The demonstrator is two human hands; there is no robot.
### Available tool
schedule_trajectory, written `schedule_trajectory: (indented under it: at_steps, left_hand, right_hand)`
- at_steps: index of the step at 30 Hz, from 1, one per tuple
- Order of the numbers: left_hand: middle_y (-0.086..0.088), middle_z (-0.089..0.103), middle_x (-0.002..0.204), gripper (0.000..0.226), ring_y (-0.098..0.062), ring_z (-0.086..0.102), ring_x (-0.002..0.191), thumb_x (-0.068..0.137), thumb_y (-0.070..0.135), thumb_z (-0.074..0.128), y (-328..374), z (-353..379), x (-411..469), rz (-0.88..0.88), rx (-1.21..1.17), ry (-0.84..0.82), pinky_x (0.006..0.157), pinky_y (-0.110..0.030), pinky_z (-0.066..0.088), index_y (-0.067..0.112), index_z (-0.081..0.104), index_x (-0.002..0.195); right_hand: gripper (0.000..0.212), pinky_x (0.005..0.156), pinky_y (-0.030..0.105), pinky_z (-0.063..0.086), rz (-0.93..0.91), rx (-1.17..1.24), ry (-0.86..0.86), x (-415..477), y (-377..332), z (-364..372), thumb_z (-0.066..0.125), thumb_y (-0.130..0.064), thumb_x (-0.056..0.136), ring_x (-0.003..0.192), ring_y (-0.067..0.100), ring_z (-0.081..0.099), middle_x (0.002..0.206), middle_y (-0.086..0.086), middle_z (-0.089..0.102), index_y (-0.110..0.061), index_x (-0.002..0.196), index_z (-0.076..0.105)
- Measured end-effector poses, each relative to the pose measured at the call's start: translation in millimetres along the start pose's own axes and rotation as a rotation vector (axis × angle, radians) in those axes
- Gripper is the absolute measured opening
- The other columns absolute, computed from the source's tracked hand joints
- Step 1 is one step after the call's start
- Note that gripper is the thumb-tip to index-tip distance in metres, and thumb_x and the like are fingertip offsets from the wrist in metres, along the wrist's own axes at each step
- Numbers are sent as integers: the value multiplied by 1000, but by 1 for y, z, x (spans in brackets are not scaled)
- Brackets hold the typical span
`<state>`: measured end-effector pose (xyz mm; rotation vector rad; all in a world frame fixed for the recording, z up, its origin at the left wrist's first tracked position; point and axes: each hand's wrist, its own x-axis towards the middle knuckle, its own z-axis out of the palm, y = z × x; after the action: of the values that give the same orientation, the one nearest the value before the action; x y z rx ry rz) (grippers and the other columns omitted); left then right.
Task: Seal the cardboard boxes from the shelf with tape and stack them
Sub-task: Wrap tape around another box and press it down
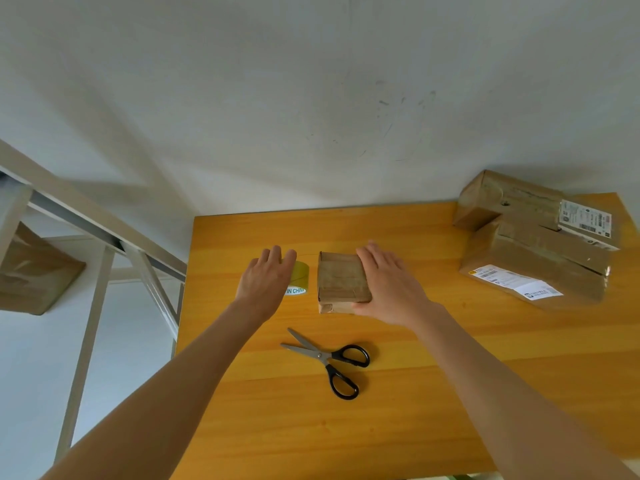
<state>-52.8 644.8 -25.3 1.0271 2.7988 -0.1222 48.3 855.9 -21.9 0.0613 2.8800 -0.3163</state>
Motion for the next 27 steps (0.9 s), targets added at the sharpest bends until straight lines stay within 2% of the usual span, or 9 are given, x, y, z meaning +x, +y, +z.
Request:
schedule_trajectory:
  at_steps: [3,4,6,9,13,15,19,24,27]
  left_hand:
    - [-6,45,120,46,-21,46,106,86,3,58,2,2,-1,16,-32,8,84,-29,42,13,36,125]
    - [-6,45,119,43,-21,46,105,86,2,57,2,2,-1,18,-58,6,83,-29,41,12,37,123]
    - [-6,46,119,41,-22,48,105,86,4,58,-1,2,-1,27,-133,-14,82,-29,41,11,39,123]
    - [-7,50,120,41,-25,52,104,89,12,60,-8,-1,0,42,-318,-90,83,-34,44,12,41,125]
    - [7,53,116,69,-18,54,100,78,52,70,-16,-10,0,-18,-658,-243,76,-28,46,28,42,136]
    - [8,53,118,67,-15,51,99,78,60,63,-15,-13,1,-59,-770,-269,73,-25,46,36,43,137]
    - [2,59,120,46,-15,51,94,88,54,56,-21,-14,3,39,-654,-257,64,-19,43,34,49,130]
    - [2,59,122,48,-19,54,104,87,52,59,-38,-15,3,113,-434,-295,81,-29,44,29,50,129]
    - [1,61,116,48,-21,55,100,86,51,62,-36,-10,2,84,-451,-295,78,-31,43,32,49,128]
  right_hand:
    - [115,118,42,-10,-38,-131,30,-6,-12,9,56,-58,87,148,25,-18,159,10,-24,-8,147,-29]
    - [113,117,42,-13,-75,-150,40,-7,-17,12,51,-58,90,145,24,-25,155,10,-32,-10,143,-36]
    - [105,117,43,-15,-144,-159,50,-6,-28,17,42,-60,93,144,23,-27,153,7,-35,-15,139,-41]
    - [90,120,44,-10,-153,-168,86,-3,-34,20,35,-56,98,147,23,-21,155,4,-30,-18,142,-35]
    - [87,121,45,-5,-173,-183,88,-4,-29,18,38,-55,97,149,24,-12,158,5,-22,-20,145,-25]
    - [89,121,45,0,-179,-199,77,-6,-27,16,44,-54,95,150,27,-1,162,9,-8,-18,151,-15]
    - [86,118,48,19,-180,-224,79,-9,-25,11,63,-49,87,143,35,30,155,19,30,-14,154,21]
    - [85,114,49,26,-205,-272,113,-6,-25,13,69,-45,84,136,37,41,146,23,41,-12,152,30]
    - [86,115,49,25,-210,-280,101,-5,-26,10,69,-45,84,137,37,40,147,24,40,-12,152,28]
